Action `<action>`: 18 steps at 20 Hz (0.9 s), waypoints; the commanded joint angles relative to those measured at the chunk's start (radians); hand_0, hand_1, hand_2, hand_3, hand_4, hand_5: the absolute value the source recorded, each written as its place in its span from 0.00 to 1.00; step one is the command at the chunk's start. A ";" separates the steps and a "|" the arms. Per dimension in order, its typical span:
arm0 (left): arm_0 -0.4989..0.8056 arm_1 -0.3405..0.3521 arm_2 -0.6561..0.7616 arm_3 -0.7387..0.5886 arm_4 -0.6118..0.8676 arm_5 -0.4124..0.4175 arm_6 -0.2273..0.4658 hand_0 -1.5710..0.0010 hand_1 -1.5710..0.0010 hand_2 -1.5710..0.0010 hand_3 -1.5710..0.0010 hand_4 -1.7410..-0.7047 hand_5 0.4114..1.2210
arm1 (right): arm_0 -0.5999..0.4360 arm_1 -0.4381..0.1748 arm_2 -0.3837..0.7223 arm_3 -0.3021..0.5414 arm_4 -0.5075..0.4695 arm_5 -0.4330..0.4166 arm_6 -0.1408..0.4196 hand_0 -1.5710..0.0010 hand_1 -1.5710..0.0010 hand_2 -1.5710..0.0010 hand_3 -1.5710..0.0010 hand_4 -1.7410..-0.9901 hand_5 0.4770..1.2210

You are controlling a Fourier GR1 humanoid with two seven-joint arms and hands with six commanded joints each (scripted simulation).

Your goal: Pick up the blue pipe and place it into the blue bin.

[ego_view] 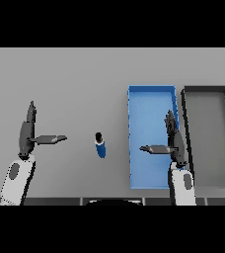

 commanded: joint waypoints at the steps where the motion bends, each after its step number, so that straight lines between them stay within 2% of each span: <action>1: 0.002 -0.002 -0.001 -0.003 -0.001 0.002 -0.006 1.00 1.00 1.00 1.00 0.71 0.22 | 0.002 -0.001 -0.001 -0.001 -0.001 0.000 -0.002 1.00 1.00 1.00 1.00 0.69 0.17; 6: 0.015 -0.014 -0.018 -0.025 -0.013 0.017 -0.001 1.00 1.00 1.00 1.00 0.71 0.22 | 0.021 -0.010 -0.004 -0.015 -0.010 0.010 -0.013 1.00 1.00 1.00 1.00 0.69 0.17; 7: 0.061 0.046 -0.055 -0.040 -0.029 -0.081 -0.069 1.00 1.00 1.00 1.00 0.71 0.22 | 0.066 -0.073 0.021 -0.058 0.037 0.042 -0.081 1.00 1.00 1.00 1.00 0.69 0.17; 8: 0.087 0.102 -0.058 -0.049 -0.021 -0.152 -0.112 1.00 1.00 1.00 1.00 0.70 0.22 | 0.092 -0.104 0.041 -0.082 0.058 0.067 -0.106 1.00 1.00 1.00 1.00 0.68 0.17; 10: 0.099 0.142 -0.074 -0.058 -0.026 -0.207 -0.134 1.00 1.00 1.00 1.00 0.71 0.22 | 0.106 -0.131 0.063 -0.118 0.090 0.076 -0.084 1.00 1.00 1.00 1.00 0.68 0.16; 11: 0.090 0.144 -0.081 -0.053 -0.033 -0.214 -0.128 1.00 1.00 1.00 1.00 0.71 0.22 | 0.123 -0.133 0.076 -0.127 0.101 0.084 -0.093 1.00 1.00 1.00 1.00 0.68 0.16; 14: 0.098 0.165 -0.085 -0.071 -0.016 -0.256 -0.150 1.00 1.00 1.00 1.00 0.71 0.22 | 0.114 -0.140 0.080 -0.123 0.115 0.081 -0.067 1.00 1.00 1.00 1.00 0.69 0.16; 15: 0.117 0.175 -0.087 -0.087 -0.001 -0.282 -0.173 1.00 1.00 1.00 1.00 0.70 0.22 | 0.122 -0.143 0.077 -0.135 0.106 0.086 -0.076 1.00 1.00 1.00 1.00 0.69 0.15; 18: 0.129 0.194 -0.132 -0.128 -0.007 -0.344 -0.169 1.00 1.00 1.00 1.00 0.70 0.21 | 0.111 -0.150 0.077 -0.144 0.109 0.085 -0.061 1.00 1.00 1.00 1.00 0.70 0.15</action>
